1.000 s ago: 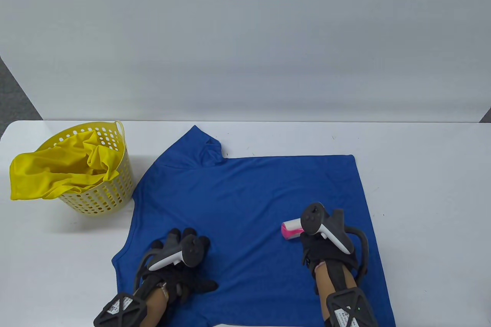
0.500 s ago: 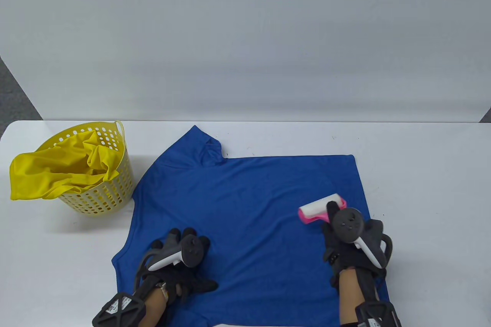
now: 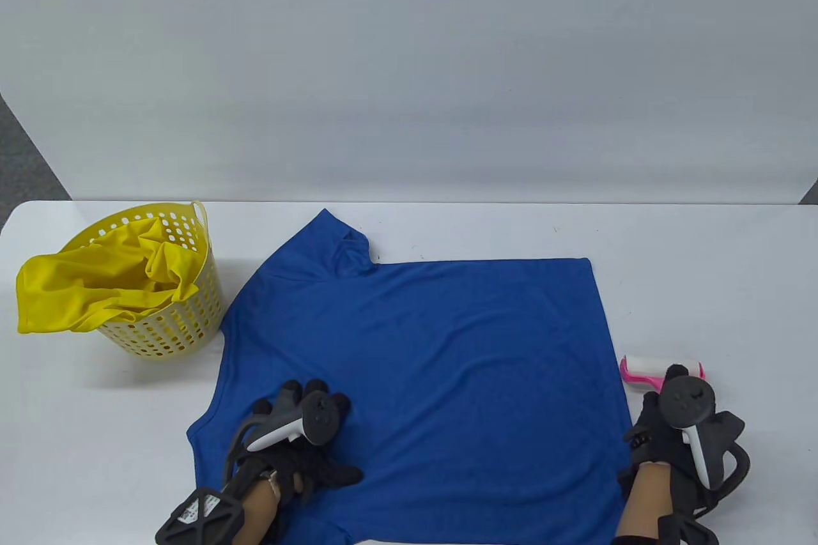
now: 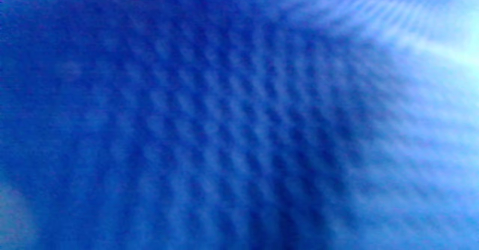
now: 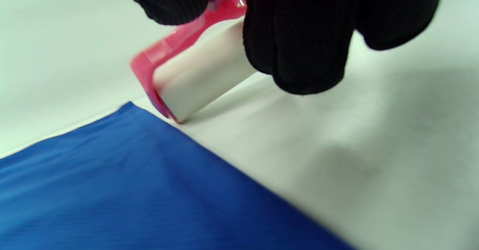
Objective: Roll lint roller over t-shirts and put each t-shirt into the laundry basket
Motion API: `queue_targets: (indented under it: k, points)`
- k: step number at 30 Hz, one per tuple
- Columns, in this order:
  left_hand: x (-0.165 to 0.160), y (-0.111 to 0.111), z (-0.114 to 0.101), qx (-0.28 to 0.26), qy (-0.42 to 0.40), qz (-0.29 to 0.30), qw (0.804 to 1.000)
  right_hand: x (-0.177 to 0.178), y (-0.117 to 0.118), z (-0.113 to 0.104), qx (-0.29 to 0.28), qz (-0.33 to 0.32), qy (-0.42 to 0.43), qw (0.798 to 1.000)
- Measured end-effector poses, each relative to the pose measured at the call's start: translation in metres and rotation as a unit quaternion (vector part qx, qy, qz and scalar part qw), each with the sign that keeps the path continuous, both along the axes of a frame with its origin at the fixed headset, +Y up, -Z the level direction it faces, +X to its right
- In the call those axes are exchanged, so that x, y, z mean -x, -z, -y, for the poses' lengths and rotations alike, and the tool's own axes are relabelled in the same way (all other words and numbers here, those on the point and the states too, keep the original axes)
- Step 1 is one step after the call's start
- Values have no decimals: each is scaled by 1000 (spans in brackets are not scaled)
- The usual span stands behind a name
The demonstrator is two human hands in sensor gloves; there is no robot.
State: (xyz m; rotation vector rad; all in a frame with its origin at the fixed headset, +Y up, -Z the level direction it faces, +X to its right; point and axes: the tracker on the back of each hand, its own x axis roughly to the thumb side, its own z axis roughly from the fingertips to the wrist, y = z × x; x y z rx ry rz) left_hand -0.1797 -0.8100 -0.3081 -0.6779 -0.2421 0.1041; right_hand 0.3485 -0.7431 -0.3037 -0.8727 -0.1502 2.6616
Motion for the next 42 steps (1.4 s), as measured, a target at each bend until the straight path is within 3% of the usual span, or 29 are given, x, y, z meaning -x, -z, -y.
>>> queue_targets:
  k: [5,11,14,17,19,21,22,23,25,29,31,32,35,39,42]
  points:
    - [0,0,0,-1,0,-1,1000,-13,-5,15,61,28,-11,998]
    - [0,0,-1,-2,1,-2,1000,-1,-3,9,66,19,10,998]
    - [1,0,-4,-14,7,0,1000,25,4,-14,15,-49,0,999]
    - [6,4,-29,-52,31,3,998,74,10,-39,-30,-163,1,986]
    - [13,2,-49,-91,9,-9,996,115,10,-52,-22,-242,-1,970]
    - [22,-1,-69,-110,-10,3,994,154,9,-59,20,-329,-25,944]
    - [30,-4,-79,-114,-1,21,993,177,4,-56,80,-377,-48,922]
    - [35,-6,-84,-118,6,31,992,183,1,-53,102,-391,-57,913]
    - [48,-16,-91,-122,36,58,990,199,-8,-36,214,-454,-82,861]
    - [69,-40,-75,-68,75,86,991,201,-32,14,341,-468,-101,809]
    - [70,-45,-65,-74,126,93,985,197,-34,28,377,-443,-139,801]
    - [69,-45,-60,-82,151,93,981,196,-32,28,380,-440,-139,802]
    - [65,-35,-47,-109,230,72,964,190,-13,22,346,-368,-161,848]
    - [73,-8,-44,-122,181,-40,975,182,11,17,329,-268,-189,886]
    - [85,7,-35,-90,146,-113,979,179,19,24,299,-244,-132,913]
